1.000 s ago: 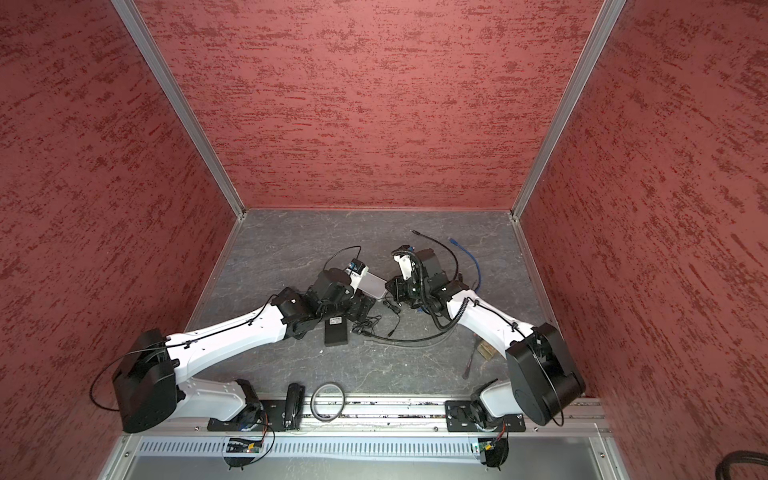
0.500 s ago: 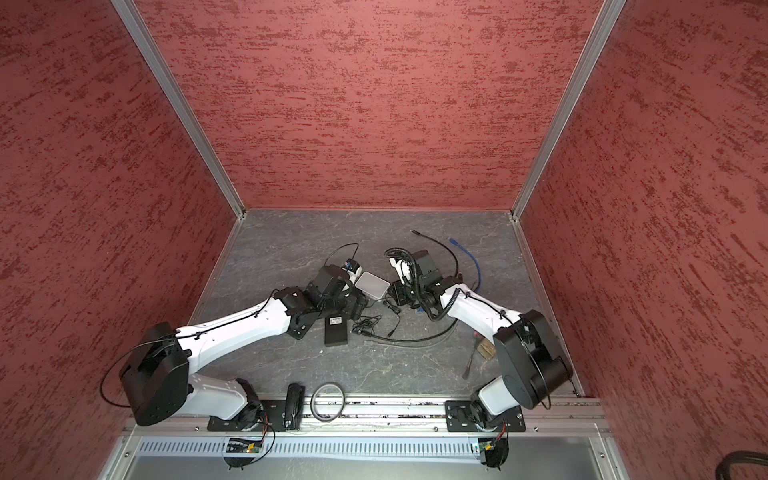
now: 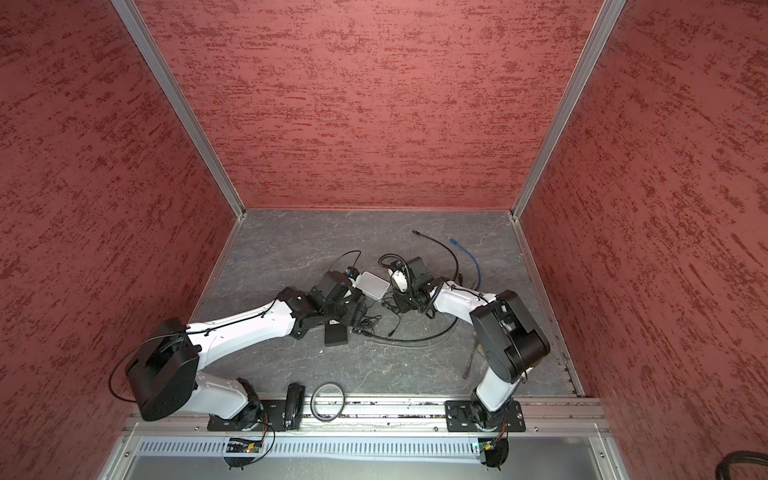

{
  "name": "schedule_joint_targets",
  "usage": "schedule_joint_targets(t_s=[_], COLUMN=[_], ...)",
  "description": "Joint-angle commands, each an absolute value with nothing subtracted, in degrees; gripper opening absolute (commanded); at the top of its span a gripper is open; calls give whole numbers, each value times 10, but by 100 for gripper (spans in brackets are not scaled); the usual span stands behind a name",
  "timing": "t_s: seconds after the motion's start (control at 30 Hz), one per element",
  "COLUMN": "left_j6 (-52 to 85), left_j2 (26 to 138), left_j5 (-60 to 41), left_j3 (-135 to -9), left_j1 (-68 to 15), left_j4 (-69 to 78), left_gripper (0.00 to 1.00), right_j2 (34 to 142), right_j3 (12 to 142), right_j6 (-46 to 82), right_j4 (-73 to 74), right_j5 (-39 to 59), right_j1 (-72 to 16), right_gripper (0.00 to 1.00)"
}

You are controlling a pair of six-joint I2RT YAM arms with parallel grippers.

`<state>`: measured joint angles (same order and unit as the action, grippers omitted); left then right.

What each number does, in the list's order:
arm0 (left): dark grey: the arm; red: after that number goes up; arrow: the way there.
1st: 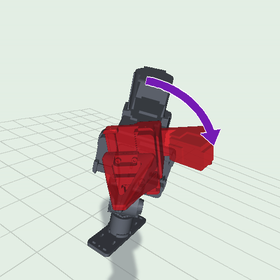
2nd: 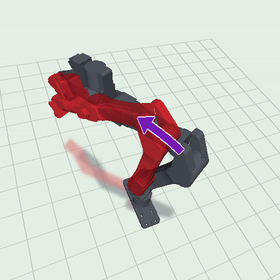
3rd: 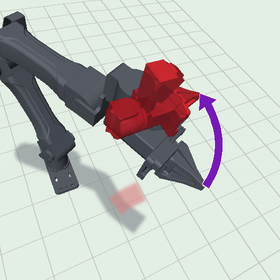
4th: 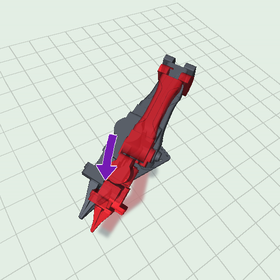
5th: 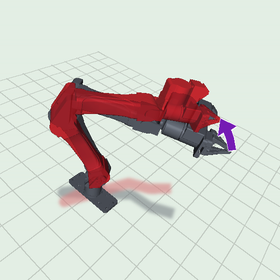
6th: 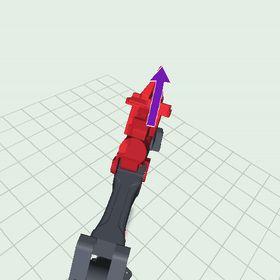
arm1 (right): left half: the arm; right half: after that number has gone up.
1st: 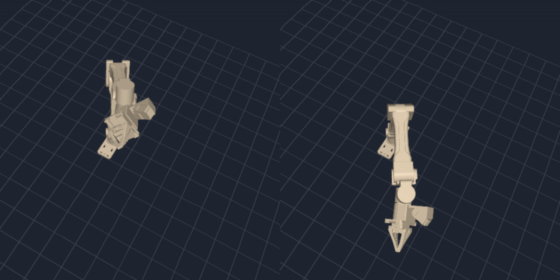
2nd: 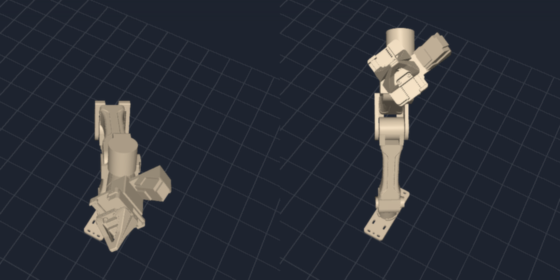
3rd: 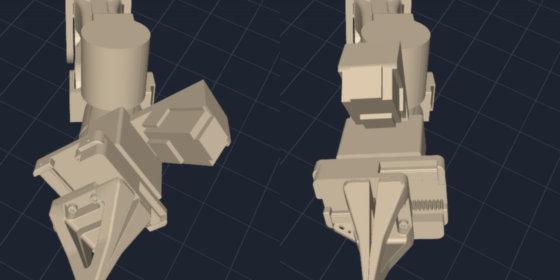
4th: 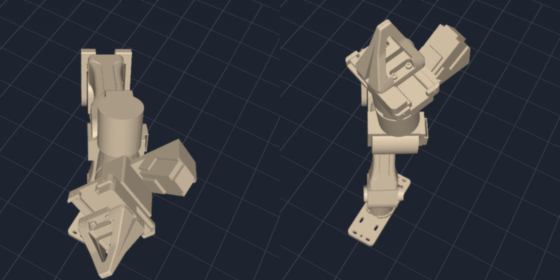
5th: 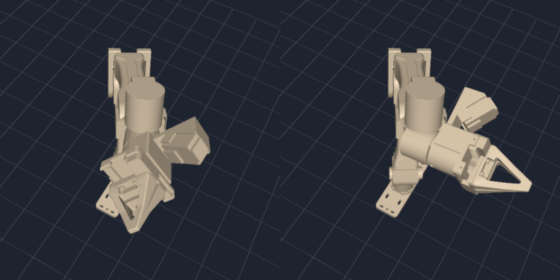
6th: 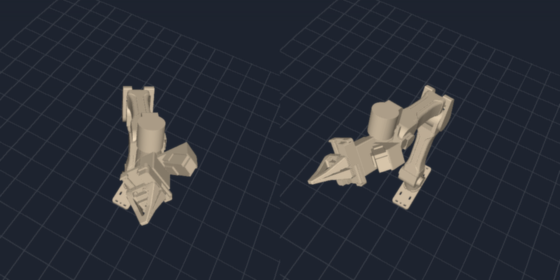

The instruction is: Insert the plug into the switch port

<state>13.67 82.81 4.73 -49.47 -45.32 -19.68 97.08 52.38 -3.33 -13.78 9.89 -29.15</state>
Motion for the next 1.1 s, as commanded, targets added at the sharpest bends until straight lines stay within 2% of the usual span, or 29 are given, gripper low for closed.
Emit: schedule_joint_targets(t_s=[0.0, 0.33, 0.53, 0.77, 1.07], left_j6=[150, 155, 156, 159, 164], left_j2=[815, 809, 804, 791, 775], left_j5=[43, 45, 47, 42, 43], left_j3=[-487, -476, -471, -455, -441], left_j1=[-453, -452, -451, -448, -446], left_j4=[-178, -165, -156, -141, -131], left_gripper=[85, 85, 86, 86, 86], right_j2=[985, 1017, 998, 1022, 1039], right_j3=[549, 580, 575, 594, 613], right_j6=[-53, -69, -73, -76, -85], right_j4=[-139, -168, -174, -198, -216], right_j5=[80, 89, 120, 82, 101], right_j1=[-291, -291, -293, -297, -299], right_gripper=[29, 29, 29, 29, 28])
